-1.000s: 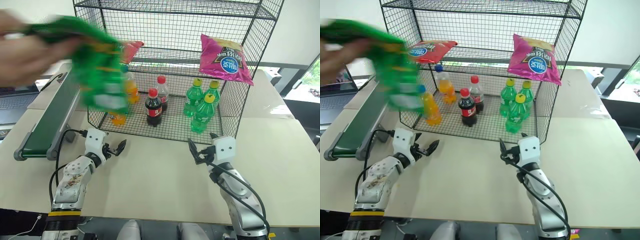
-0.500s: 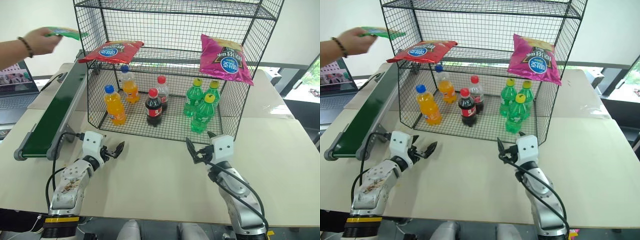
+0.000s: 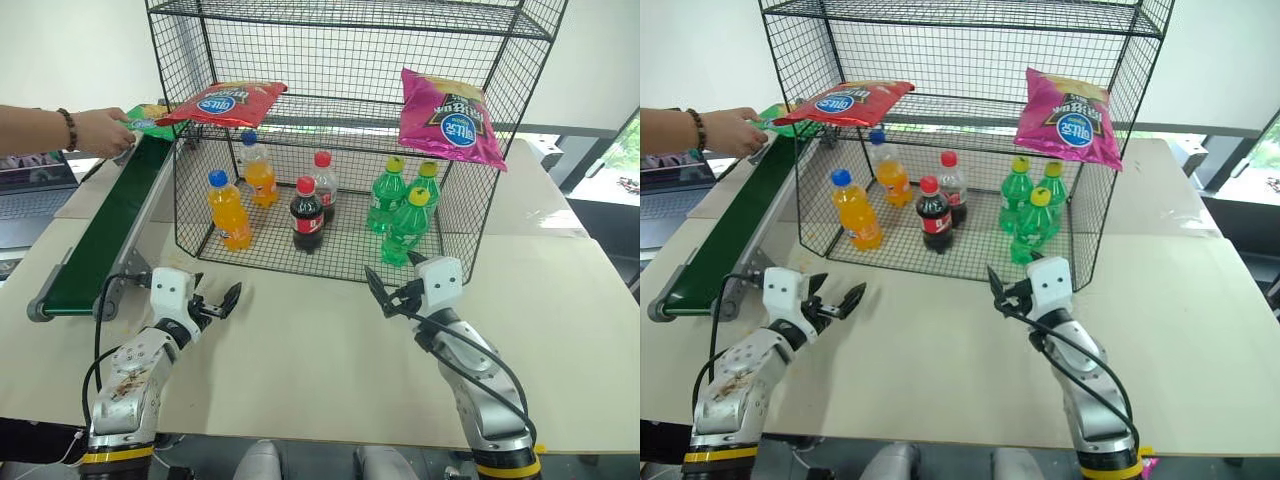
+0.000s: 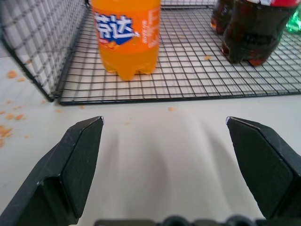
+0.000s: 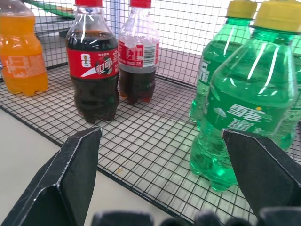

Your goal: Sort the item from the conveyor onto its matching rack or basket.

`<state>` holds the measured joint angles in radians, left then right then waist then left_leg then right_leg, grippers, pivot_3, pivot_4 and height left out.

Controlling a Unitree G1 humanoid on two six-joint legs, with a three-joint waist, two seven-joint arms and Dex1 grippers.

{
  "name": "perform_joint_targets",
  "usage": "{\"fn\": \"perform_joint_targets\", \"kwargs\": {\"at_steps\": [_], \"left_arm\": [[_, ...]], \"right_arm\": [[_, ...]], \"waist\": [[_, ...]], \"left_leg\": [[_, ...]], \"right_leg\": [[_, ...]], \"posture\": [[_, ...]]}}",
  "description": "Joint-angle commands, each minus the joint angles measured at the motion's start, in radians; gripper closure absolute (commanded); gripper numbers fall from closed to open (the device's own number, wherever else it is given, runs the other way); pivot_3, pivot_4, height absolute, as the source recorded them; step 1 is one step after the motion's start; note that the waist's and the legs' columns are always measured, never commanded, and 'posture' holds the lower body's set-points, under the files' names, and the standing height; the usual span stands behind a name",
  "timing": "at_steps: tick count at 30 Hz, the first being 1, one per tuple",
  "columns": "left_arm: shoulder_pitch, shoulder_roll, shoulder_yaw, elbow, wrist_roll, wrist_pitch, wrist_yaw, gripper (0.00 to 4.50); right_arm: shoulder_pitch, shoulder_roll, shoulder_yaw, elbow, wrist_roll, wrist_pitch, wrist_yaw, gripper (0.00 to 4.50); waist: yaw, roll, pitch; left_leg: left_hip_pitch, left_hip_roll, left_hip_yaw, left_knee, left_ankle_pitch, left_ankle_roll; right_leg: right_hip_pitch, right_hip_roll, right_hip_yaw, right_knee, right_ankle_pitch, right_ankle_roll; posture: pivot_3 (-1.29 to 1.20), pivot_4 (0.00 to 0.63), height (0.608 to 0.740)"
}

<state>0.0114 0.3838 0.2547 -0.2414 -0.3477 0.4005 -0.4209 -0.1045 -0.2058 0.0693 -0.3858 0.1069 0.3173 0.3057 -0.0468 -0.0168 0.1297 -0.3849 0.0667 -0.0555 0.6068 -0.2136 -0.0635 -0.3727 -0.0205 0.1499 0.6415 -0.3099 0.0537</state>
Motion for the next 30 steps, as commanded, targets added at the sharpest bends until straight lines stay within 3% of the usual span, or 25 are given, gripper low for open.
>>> {"fn": "perform_joint_targets", "kwargs": {"at_steps": [1, 5, 10, 17, 23, 30], "left_arm": [[0.065, 0.015, 0.059, -0.114, -0.071, 0.024, -0.020, 0.04], [0.110, 0.012, 0.164, -0.208, -0.219, 0.097, -0.007, 0.04], [0.162, 0.014, 0.399, -0.259, -0.504, 0.236, 0.094, 0.04], [0.228, -0.051, 0.650, -0.203, -1.046, 0.265, 0.355, 0.04], [0.269, -0.028, 0.758, -0.046, -1.375, 0.228, 0.477, 0.04], [0.277, -0.001, 0.737, 0.035, -1.477, 0.236, 0.493, 0.04]], "right_arm": [[-0.049, -0.051, -0.008, -0.068, 0.099, 0.029, 0.116, 0.00], [-0.106, -0.112, -0.004, -0.092, 0.216, 0.085, 0.243, 0.00], [-0.211, -0.174, 0.007, -0.084, 0.350, 0.134, 0.402, 0.00], [-0.385, -0.160, 0.048, -0.006, 0.494, 0.149, 0.598, 0.00], [-0.487, -0.162, 0.067, 0.041, 0.550, 0.158, 0.706, 0.00], [-0.572, -0.139, 0.080, 0.078, 0.557, 0.148, 0.747, 0.00]], "waist": [[-0.002, 0.000, 0.000], [0.001, -0.001, 0.000], [-0.002, -0.002, 0.001], [-0.004, -0.003, 0.002], [0.004, -0.004, 0.002], [0.006, -0.004, 0.002]], "left_leg": [[0.000, 0.000, 0.000, 0.000, 0.000, 0.001], [0.000, 0.000, -0.001, 0.000, 0.000, 0.001], [0.001, 0.000, -0.001, 0.001, -0.001, 0.001], [0.001, 0.001, -0.001, 0.001, -0.001, 0.002], [0.002, 0.000, -0.003, 0.001, -0.001, 0.002], [0.002, 0.001, -0.003, 0.001, -0.001, 0.001]], "right_leg": [[0.000, 0.000, 0.000, 0.000, 0.000, 0.000], [0.000, 0.000, -0.001, 0.001, 0.000, 0.000], [0.001, 0.000, -0.001, 0.000, 0.000, 0.000], [0.002, -0.001, -0.002, 0.000, 0.000, 0.000], [0.002, -0.001, -0.004, 0.000, 0.000, 0.000], [0.001, -0.001, -0.005, 0.000, -0.001, -0.001]], "posture": [[0.00, 0.150, 0.740], [0.00, 0.150, 0.740], [0.00, 0.150, 0.740], [0.00, 0.150, 0.740], [0.00, 0.150, 0.740], [0.00, 0.150, 0.740]]}}
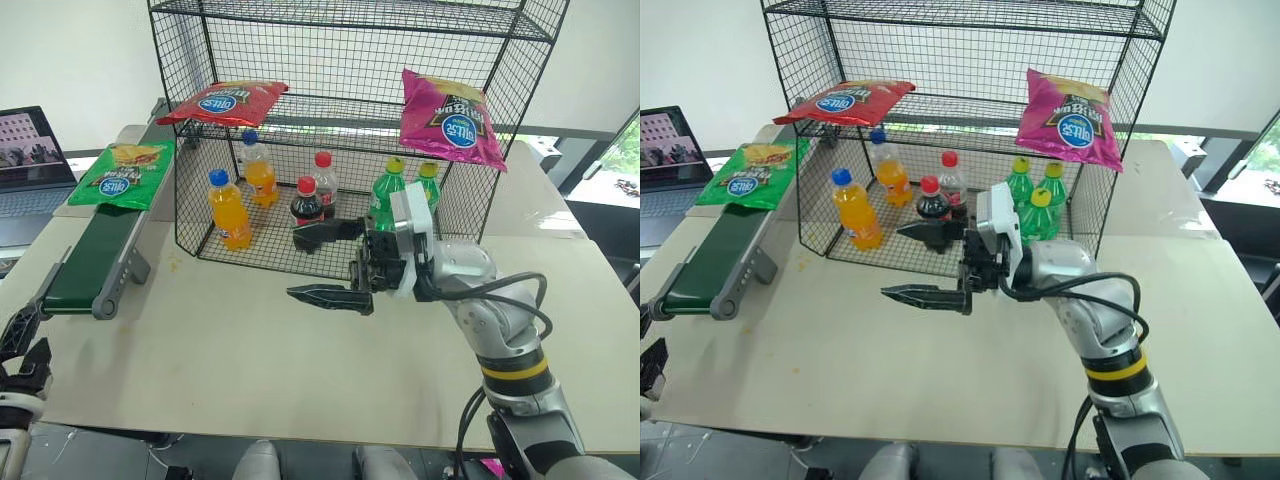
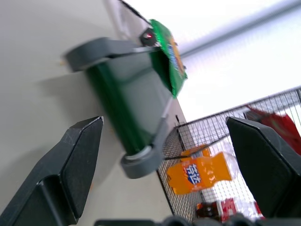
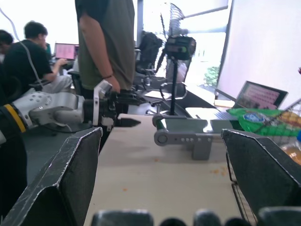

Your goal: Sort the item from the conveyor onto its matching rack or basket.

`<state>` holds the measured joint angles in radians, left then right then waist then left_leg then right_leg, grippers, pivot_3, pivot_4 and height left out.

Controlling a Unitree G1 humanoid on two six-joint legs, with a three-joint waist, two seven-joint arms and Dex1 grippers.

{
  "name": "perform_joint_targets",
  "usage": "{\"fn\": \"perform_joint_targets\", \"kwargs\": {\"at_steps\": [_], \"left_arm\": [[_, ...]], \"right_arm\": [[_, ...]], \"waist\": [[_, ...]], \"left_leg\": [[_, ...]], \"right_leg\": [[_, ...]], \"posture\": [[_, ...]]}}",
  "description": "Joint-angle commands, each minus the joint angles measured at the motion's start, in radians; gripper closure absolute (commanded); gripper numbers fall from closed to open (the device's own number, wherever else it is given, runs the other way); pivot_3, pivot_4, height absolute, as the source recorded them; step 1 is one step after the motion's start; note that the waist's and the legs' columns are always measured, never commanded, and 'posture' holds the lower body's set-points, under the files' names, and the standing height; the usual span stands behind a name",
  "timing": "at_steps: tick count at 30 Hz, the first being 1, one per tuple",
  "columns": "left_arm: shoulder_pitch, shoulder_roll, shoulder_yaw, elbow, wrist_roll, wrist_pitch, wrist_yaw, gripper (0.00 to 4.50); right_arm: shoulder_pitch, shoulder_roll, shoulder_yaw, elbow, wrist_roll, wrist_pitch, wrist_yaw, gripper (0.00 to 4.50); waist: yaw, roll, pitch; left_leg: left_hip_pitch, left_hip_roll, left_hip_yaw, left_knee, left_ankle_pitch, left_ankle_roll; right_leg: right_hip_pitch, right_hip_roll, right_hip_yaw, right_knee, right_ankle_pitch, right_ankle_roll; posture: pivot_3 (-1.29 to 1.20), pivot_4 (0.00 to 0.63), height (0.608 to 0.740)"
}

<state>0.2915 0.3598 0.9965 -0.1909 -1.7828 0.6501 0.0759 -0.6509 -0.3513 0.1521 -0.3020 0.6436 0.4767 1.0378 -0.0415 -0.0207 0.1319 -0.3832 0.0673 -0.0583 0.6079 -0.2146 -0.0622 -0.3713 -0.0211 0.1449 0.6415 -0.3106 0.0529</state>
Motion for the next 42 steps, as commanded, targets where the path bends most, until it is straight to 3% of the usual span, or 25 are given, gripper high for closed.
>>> {"fn": "perform_joint_targets", "kwargs": {"at_steps": [1, 32, 41, 42], "left_arm": [[-0.006, 0.028, -0.013, -0.013, -0.032, -0.016, -0.005, 0.04], [-0.016, 0.053, -0.030, 0.048, -0.024, -0.063, -0.046, 0.04], [-0.027, 0.078, -0.020, 0.094, 0.062, -0.100, -0.070, 0.04], [-0.032, 0.078, -0.019, 0.106, 0.070, -0.106, -0.071, 0.29]], "right_arm": [[-0.033, 0.008, -0.004, -0.002, 0.016, -0.013, 0.017, 0.00], [-0.087, 0.039, -0.005, 0.021, 0.015, -0.050, 0.086, 0.00], [-0.086, 0.052, -0.008, 0.051, -0.007, -0.080, 0.078, 0.00], [-0.082, 0.053, -0.007, 0.055, -0.011, -0.087, 0.079, 0.00]], "waist": [[0.002, -0.001, 0.000], [-0.002, 0.000, 0.000], [-0.002, 0.000, 0.000], [-0.002, 0.000, 0.000]], "left_leg": [[0.000, 0.000, 0.000, 0.000, 0.000, 0.000], [0.000, 0.000, 0.000, -0.002, 0.000, 0.000], [0.000, 0.000, 0.001, -0.002, 0.000, -0.001], [0.000, 0.000, 0.001, -0.003, 0.000, -0.001]], "right_leg": [[0.000, 0.000, 0.000, 0.000, 0.000, 0.000], [-0.001, 0.000, 0.000, -0.001, -0.001, -0.002], [-0.002, 0.000, 0.000, -0.001, -0.001, -0.002], [-0.002, 0.000, 0.000, -0.001, -0.001, -0.002]], "posture": [[0.00, 0.150, 0.740], [0.00, 0.150, 0.740], [0.00, 0.150, 0.740], [0.00, 0.150, 0.740]]}}
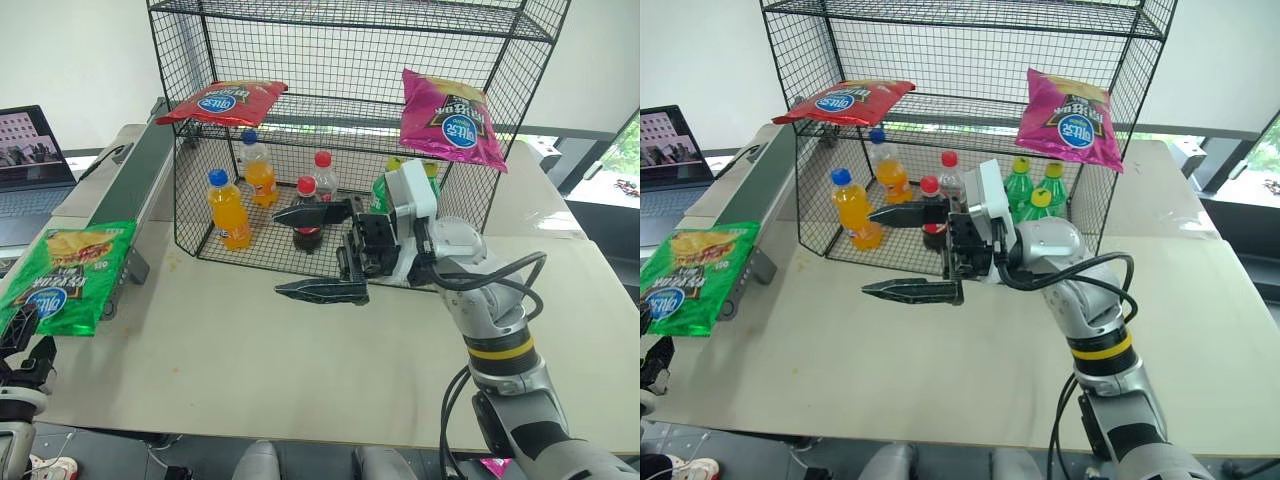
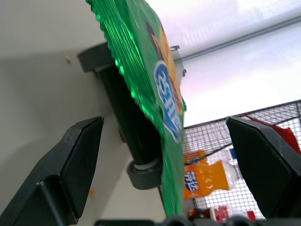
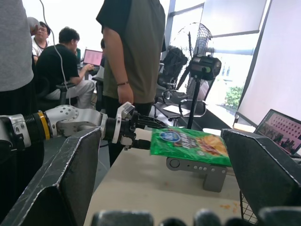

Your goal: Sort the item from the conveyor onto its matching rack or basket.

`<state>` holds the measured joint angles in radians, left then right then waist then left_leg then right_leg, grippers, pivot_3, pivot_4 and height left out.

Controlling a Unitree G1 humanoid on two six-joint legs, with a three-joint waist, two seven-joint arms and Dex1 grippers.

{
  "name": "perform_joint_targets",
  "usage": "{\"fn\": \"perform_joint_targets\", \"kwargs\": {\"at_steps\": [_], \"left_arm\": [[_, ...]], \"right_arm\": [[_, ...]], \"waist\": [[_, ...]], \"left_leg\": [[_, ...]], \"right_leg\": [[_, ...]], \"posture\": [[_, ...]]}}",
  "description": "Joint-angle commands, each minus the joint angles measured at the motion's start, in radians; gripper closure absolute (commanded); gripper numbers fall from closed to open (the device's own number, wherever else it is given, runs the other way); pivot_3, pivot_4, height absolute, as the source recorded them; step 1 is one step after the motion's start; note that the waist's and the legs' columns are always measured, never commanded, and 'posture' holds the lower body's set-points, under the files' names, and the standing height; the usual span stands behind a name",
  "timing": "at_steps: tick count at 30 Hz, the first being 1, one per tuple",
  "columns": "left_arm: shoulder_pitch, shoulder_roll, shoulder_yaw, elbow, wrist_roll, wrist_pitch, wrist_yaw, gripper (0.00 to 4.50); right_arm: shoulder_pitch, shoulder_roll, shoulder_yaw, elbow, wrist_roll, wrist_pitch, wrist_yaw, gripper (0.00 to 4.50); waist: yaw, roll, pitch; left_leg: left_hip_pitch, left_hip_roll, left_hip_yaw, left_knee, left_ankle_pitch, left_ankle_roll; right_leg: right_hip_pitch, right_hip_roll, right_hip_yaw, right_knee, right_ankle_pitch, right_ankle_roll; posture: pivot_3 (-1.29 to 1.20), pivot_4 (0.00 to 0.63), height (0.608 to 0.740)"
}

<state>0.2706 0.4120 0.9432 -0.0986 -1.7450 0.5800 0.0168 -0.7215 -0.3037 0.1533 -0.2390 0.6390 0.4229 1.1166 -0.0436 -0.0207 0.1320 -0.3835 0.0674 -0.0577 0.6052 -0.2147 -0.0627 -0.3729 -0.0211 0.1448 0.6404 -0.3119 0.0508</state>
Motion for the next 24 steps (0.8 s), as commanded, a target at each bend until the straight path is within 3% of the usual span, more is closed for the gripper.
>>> {"fn": "perform_joint_targets", "kwargs": {"at_steps": [1, 4, 7, 11, 15, 19, 24], "left_arm": [[-0.015, 0.026, 0.035, 0.020, 0.033, -0.036, -0.019, 0.56], [-0.018, 0.025, 0.035, 0.015, 0.030, -0.029, -0.028, 1.46], [-0.020, 0.029, 0.037, 0.013, 0.026, -0.021, -0.031, 2.90], [-0.020, 0.041, 0.035, -0.008, 0.007, -0.003, -0.023, 4.44], [-0.032, 0.069, 0.024, -0.118, -0.062, 0.013, 0.026, 4.44], [-0.113, 0.166, -0.036, -0.283, -0.211, 0.038, 0.083, 4.44], [-0.293, 0.223, -0.164, -0.381, -0.227, 0.079, 0.107, 4.44]], "right_arm": [[-0.009, 0.006, -0.007, -0.004, -0.009, -0.039, 0.002, 0.00], [-0.009, 0.008, -0.008, -0.005, -0.010, -0.039, -0.003, 0.00], [-0.016, 0.009, -0.012, -0.014, -0.005, -0.028, -0.015, 0.00], [-0.020, 0.008, -0.015, -0.026, 0.000, -0.015, -0.033, 0.00], [-0.002, -0.001, -0.026, -0.056, -0.008, -0.001, -0.089, 0.00], [0.069, -0.024, -0.057, -0.105, -0.087, -0.016, -0.220, 0.00], [0.140, -0.030, -0.104, -0.186, -0.110, 0.017, -0.384, 0.00]], "waist": [[0.000, 0.000, 0.000], [0.000, 0.000, 0.000], [0.000, 0.000, 0.000], [-0.001, 0.000, 0.000], [0.001, -0.001, 0.001], [0.016, -0.005, 0.003], [0.019, 0.001, 0.005]], "left_leg": [[0.000, 0.000, 0.000, 0.000, 0.000, 0.000], [0.000, 0.000, 0.000, 0.000, 0.000, 0.000], [0.000, 0.000, 0.000, 0.000, 0.000, 0.000], [0.000, 0.000, 0.000, -0.001, 0.000, 0.000], [0.000, 0.000, 0.000, -0.001, 0.000, 0.000], [-0.001, 0.001, -0.002, -0.001, 0.000, -0.001], [-0.001, -0.002, 0.001, -0.001, 0.001, -0.002]], "right_leg": [[0.000, 0.000, 0.000, 0.000, 0.000, 0.000], [0.000, 0.000, 0.000, 0.000, 0.000, 0.000], [0.000, 0.000, 0.000, 0.000, 0.000, 0.000], [0.000, 0.000, 0.000, 0.000, 0.000, 0.000], [0.000, 0.000, 0.000, 0.000, 0.000, 0.000], [-0.001, 0.000, -0.002, 0.000, 0.000, 0.000], [0.002, -0.003, 0.000, -0.007, 0.002, 0.003]], "posture": [[0.00, 0.150, 0.740], [0.00, 0.150, 0.740], [0.00, 0.150, 0.740], [0.00, 0.150, 0.740], [0.00, 0.150, 0.740], [0.00, 0.150, 0.740], [0.00, 0.150, 0.740]]}}
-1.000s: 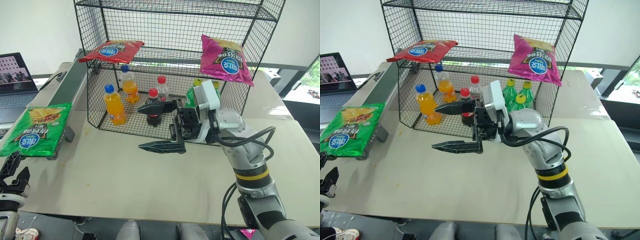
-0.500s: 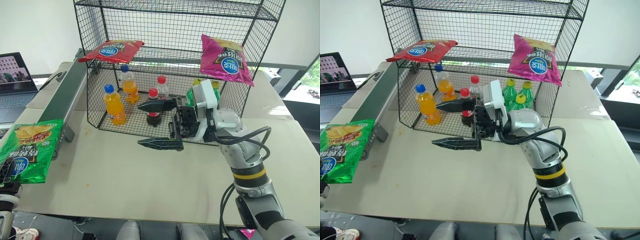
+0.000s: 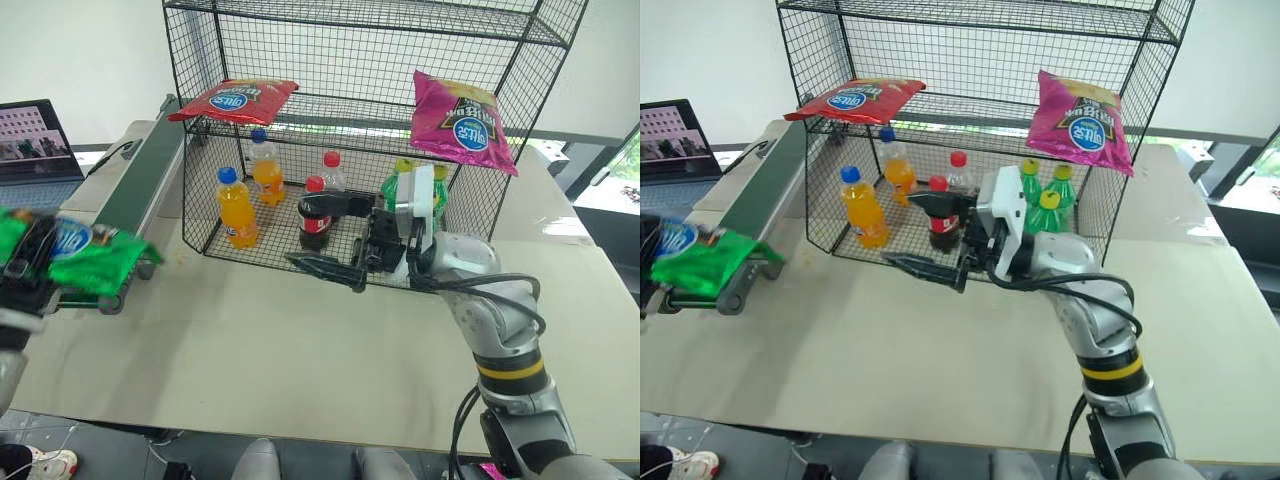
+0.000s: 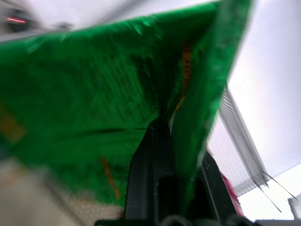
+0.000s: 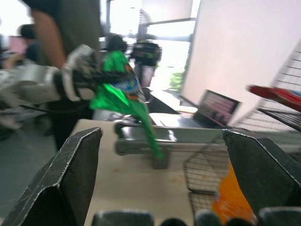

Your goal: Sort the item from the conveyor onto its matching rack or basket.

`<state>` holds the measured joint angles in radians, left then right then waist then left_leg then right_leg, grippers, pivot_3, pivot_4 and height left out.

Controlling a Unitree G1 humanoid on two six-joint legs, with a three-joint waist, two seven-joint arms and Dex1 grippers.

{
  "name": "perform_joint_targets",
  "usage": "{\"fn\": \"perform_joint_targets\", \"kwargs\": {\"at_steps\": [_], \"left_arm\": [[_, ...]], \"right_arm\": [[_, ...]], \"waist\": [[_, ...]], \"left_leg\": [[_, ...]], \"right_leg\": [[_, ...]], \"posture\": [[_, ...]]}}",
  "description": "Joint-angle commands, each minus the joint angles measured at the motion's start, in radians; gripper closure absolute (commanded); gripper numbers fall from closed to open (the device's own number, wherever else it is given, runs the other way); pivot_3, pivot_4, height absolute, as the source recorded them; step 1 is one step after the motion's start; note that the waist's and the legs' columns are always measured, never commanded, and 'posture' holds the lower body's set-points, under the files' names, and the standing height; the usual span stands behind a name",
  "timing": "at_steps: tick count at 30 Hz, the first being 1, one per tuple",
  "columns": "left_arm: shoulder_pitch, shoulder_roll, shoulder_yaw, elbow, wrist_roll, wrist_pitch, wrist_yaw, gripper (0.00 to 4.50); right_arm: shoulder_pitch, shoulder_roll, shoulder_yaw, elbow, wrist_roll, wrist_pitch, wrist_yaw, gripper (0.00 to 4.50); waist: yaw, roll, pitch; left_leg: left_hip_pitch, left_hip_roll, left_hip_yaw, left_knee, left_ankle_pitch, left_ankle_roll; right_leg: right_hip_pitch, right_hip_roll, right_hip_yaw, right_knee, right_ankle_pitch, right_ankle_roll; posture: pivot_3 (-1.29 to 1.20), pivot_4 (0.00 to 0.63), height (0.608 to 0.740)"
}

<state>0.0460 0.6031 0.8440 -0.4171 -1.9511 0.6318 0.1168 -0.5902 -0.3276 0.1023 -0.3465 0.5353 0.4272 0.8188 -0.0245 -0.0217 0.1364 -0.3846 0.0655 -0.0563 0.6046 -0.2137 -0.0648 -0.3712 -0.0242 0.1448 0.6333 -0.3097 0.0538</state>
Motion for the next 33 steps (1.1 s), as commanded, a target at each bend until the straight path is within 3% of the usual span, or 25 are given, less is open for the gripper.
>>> {"fn": "perform_joint_targets", "kwargs": {"at_steps": [1, 5, 10, 13, 17, 22, 27, 33], "left_arm": [[-0.130, 0.044, -0.118, -0.075, -0.021, 0.041, 0.008, 4.44], [-0.378, 0.040, -0.291, -0.047, -0.021, 0.079, 0.018, 4.44], [-0.740, -0.034, -0.503, 0.150, -0.013, 0.137, -0.037, 4.44], [-0.965, -0.140, -0.614, 0.371, 0.143, 0.127, -0.193, 4.44], [-1.164, -0.262, -0.651, 0.649, 0.362, 0.047, -0.357, 4.44], [-1.225, -0.370, -0.640, 0.869, 0.579, -0.032, -0.445, 4.44], [-1.179, -0.480, -0.584, 0.824, 0.619, -0.017, -0.342, 4.44], [-1.232, -0.521, -0.512, 0.822, 0.623, -0.020, -0.329, 4.44]], "right_arm": [[0.019, -0.004, -0.067, -0.100, -0.012, 0.016, -0.124, 0.00], [0.046, -0.002, -0.089, -0.160, -0.066, -0.005, -0.233, 0.00], [0.069, 0.037, -0.137, -0.233, -0.147, -0.031, -0.400, 0.00], [0.068, 0.035, -0.176, -0.272, -0.196, -0.043, -0.475, 0.00], [0.103, 0.014, -0.188, -0.320, -0.237, -0.029, -0.521, 0.00], [0.131, 0.004, -0.182, -0.370, -0.262, -0.008, -0.561, 0.00], [0.150, 0.009, -0.165, -0.394, -0.274, 0.009, -0.590, 0.00], [0.127, 0.011, -0.158, -0.370, -0.274, 0.003, -0.589, 0.00]], "waist": [[0.000, 0.002, 0.001], [0.007, 0.002, 0.001], [0.009, 0.001, 0.001], [0.015, 0.001, 0.001], [0.012, 0.002, 0.000], [0.000, 0.005, 0.000], [0.005, 0.005, 0.000], [0.010, 0.005, 0.000]], "left_leg": [[-0.001, 0.000, 0.000, -0.001, 0.001, 0.000], [-0.001, 0.001, -0.002, -0.005, 0.001, -0.001], [-0.002, 0.000, -0.002, -0.004, 0.001, -0.001], [-0.002, 0.000, -0.003, -0.004, 0.002, -0.001], [-0.003, -0.001, -0.004, -0.004, 0.002, -0.001], [-0.002, -0.002, -0.003, -0.006, 0.002, 0.000], [-0.003, -0.001, -0.003, -0.006, 0.003, 0.001], [-0.004, -0.001, -0.003, -0.002, 0.003, 0.001]], "right_leg": [[-0.001, 0.000, 0.000, -0.001, 0.000, 0.000], [-0.002, 0.002, -0.001, -0.001, 0.001, -0.001], [-0.001, 0.002, -0.001, -0.003, 0.001, 0.000], [-0.001, 0.002, -0.002, -0.003, 0.001, 0.000], [-0.001, 0.002, -0.002, -0.004, 0.002, 0.000], [-0.001, 0.002, -0.001, -0.005, 0.002, 0.000], [-0.002, 0.002, -0.001, -0.005, 0.001, 0.000], [-0.001, 0.002, -0.001, -0.003, 0.002, 0.001]], "posture": [[0.00, 0.150, 0.740], [0.00, 0.150, 0.740], [0.00, 0.150, 0.740], [0.00, 0.150, 0.740], [0.00, 0.150, 0.740], [0.00, 0.150, 0.740], [0.00, 0.150, 0.740], [0.00, 0.150, 0.740]]}}
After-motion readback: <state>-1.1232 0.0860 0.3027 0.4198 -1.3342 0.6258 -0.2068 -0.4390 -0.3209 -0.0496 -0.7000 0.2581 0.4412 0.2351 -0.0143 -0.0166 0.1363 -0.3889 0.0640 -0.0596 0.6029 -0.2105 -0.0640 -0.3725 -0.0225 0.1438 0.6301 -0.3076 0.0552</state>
